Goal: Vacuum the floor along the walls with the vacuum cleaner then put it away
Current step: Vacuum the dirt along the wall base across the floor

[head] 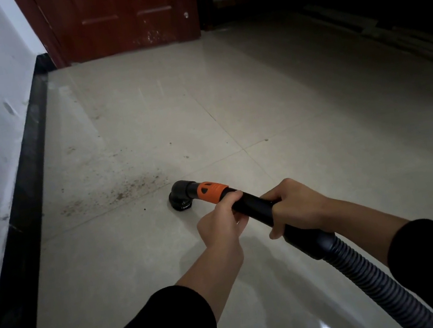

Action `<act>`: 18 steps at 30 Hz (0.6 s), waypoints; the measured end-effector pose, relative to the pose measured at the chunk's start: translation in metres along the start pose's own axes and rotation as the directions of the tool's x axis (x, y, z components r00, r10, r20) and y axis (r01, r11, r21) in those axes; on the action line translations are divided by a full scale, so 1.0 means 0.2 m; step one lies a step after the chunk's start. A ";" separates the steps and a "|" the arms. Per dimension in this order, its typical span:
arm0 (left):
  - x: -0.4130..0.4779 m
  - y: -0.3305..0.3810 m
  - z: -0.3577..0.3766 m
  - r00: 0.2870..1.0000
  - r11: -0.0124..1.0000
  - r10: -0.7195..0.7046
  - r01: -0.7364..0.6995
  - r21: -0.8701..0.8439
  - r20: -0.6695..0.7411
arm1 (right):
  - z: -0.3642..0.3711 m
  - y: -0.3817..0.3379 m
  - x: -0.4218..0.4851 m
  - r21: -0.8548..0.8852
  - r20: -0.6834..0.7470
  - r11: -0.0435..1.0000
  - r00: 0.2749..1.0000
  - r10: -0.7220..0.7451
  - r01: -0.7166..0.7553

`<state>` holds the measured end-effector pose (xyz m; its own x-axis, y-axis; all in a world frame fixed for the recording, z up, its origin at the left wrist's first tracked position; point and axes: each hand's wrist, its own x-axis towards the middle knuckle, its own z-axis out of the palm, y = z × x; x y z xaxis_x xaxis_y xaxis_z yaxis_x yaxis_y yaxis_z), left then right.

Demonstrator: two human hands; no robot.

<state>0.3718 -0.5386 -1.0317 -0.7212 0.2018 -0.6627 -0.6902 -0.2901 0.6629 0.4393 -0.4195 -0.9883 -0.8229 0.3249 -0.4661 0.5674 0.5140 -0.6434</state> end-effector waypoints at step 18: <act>-0.02 0.01 -0.04 1.000 1.000 0.015 -0.015 -0.009 -0.013 | 0.04 -0.03 0.01 -0.020 0.023 1.000 1.000 -0.011 0.012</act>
<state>0.3731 -0.5472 -1.0302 -0.7307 0.1851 -0.6572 -0.6787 -0.3011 0.6698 0.4355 -0.4278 -0.9900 -0.8283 0.3006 -0.4728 0.5570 0.5334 -0.6366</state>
